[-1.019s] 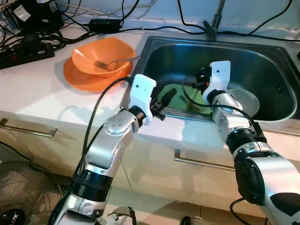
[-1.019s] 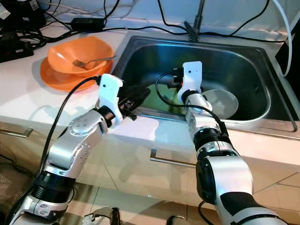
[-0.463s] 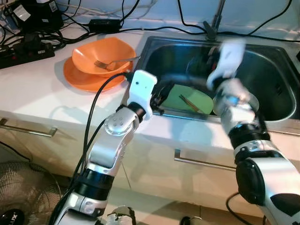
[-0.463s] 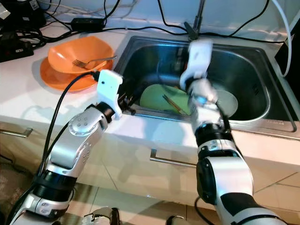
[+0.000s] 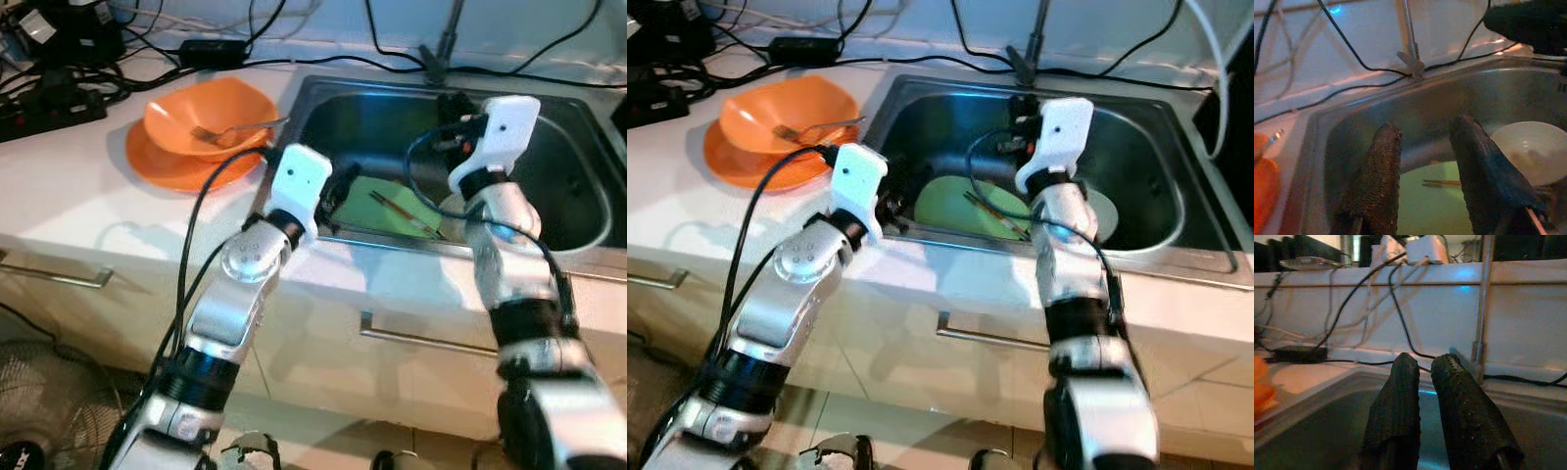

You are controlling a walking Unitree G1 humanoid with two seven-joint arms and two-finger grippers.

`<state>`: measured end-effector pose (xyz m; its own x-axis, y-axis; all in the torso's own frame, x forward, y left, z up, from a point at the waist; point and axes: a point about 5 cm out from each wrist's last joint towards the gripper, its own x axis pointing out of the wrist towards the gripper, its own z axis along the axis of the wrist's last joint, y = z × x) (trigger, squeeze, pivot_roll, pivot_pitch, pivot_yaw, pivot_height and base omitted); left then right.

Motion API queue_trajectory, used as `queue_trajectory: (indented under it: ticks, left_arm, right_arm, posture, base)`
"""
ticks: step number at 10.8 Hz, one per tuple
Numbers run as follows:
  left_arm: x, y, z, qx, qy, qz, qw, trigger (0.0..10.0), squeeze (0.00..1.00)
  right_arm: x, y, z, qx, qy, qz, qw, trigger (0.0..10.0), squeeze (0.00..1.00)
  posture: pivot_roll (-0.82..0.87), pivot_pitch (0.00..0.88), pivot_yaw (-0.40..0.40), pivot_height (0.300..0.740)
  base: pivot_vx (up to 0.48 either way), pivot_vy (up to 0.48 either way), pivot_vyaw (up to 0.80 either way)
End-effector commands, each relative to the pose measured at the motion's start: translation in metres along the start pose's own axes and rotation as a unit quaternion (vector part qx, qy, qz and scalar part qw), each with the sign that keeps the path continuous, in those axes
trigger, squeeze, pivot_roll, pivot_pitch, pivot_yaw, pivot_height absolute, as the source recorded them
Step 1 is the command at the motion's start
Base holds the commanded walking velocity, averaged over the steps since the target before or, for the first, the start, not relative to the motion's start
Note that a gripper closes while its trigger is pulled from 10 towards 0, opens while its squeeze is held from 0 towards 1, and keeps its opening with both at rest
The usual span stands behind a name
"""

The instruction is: Kitchen organization

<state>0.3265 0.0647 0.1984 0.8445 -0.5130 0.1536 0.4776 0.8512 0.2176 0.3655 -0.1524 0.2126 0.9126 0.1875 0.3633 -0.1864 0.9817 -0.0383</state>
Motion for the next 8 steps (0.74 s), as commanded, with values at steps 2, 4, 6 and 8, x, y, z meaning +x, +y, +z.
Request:
queue_trajectory:
  ticks: [2, 4, 6, 8]
  left_arm:
    - [0.002, 0.012, 0.004, 0.020, -0.013, 0.031, 0.999, 10.0, 0.00]
    - [0.000, 0.026, 0.003, 0.065, -0.016, 0.062, 0.996, 10.0, 0.00]
    - [0.004, 0.040, 0.013, 0.161, -0.027, 0.076, 0.984, 10.0, 0.00]
    - [0.016, 0.045, 0.018, 0.268, -0.015, 0.067, 0.961, 10.0, 0.00]
  right_arm:
    - [-0.004, 0.011, 0.004, 0.012, 0.003, 0.019, 1.000, 10.0, 0.00]
    - [-0.014, 0.022, -0.002, 0.027, 0.022, 0.033, 0.999, 10.0, 0.00]
    - [-0.026, 0.033, -0.025, 0.044, 0.070, 0.027, 0.996, 10.0, 0.00]
    - [-0.027, 0.037, -0.026, 0.055, 0.073, 0.024, 0.995, 10.0, 0.00]
  posture:
    - [0.08, 0.083, -0.002, 0.740]
    - [0.08, 0.082, -0.006, 0.740]
    - [0.09, 0.079, -0.002, 0.740]
    - [0.09, 0.075, 0.003, 0.740]
  base:
    - [0.000, 0.000, 0.00]
    - [0.000, 0.000, 0.00]
    - [0.000, 0.000, 0.00]
    - [0.000, 0.000, 0.00]
